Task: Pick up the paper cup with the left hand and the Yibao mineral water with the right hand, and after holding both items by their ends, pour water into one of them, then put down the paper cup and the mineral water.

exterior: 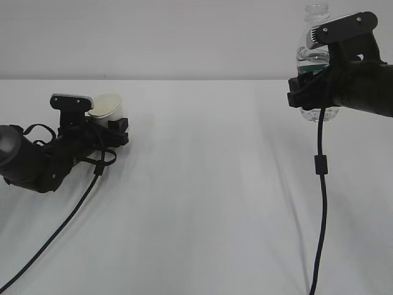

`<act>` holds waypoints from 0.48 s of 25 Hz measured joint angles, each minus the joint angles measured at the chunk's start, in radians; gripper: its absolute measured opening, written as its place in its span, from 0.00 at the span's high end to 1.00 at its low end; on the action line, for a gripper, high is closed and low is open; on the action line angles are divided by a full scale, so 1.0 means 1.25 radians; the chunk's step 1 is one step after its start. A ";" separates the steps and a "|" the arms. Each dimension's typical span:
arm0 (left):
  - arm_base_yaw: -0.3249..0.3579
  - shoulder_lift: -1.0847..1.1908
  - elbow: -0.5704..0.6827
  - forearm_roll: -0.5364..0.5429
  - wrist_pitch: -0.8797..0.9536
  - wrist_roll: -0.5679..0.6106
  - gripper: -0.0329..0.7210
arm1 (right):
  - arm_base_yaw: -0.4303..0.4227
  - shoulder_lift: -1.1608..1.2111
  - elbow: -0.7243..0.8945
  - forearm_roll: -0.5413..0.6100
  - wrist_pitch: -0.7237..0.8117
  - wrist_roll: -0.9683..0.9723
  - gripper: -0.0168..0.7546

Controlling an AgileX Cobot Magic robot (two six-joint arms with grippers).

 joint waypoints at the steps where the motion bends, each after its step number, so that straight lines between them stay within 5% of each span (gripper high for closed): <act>1: 0.000 0.000 -0.001 0.001 0.000 0.000 0.35 | 0.000 0.000 0.000 0.000 0.000 0.000 0.34; 12: 0.015 -0.045 0.031 0.035 0.034 0.000 0.36 | 0.000 0.000 0.000 0.000 0.000 0.000 0.34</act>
